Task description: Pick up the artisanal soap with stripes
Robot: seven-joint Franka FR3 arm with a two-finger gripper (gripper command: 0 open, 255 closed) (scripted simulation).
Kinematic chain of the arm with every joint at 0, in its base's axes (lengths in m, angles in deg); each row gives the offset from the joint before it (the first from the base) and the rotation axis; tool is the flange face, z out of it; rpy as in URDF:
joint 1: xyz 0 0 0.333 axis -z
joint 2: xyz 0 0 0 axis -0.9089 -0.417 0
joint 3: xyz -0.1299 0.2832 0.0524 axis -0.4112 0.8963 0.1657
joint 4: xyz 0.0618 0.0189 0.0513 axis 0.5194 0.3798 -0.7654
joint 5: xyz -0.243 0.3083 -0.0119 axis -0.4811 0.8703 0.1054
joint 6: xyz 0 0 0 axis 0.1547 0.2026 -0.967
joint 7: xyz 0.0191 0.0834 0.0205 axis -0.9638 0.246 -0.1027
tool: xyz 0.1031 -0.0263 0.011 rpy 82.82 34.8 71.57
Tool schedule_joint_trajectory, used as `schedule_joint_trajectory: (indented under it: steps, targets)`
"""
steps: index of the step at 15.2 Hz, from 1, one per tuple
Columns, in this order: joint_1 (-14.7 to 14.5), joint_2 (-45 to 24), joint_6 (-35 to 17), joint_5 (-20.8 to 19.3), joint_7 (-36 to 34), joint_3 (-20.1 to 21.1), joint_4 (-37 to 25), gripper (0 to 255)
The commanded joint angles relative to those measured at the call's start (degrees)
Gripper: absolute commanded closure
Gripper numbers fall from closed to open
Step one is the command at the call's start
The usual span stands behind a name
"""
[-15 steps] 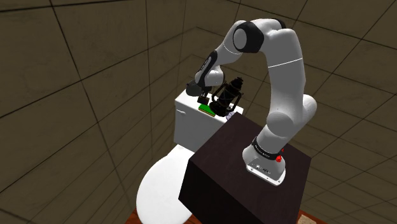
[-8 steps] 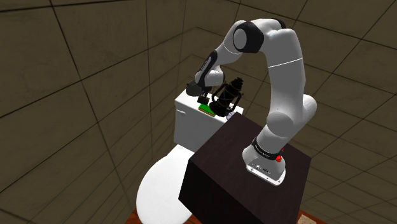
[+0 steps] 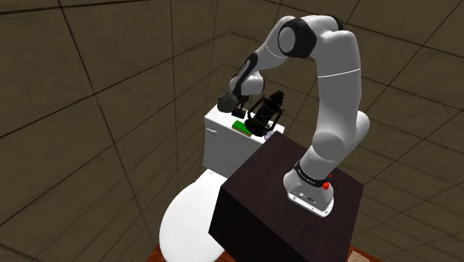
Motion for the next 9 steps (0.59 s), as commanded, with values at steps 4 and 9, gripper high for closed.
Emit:
schedule_joint_trajectory:
  steps: [4,9]
  targets:
    - [-1.2,3.7,2.5,-1.2,-0.8,-1.4,1.2,255]
    - [-1.8,5.9,4.2,-2.0,-1.4,-2.3,1.8,255]
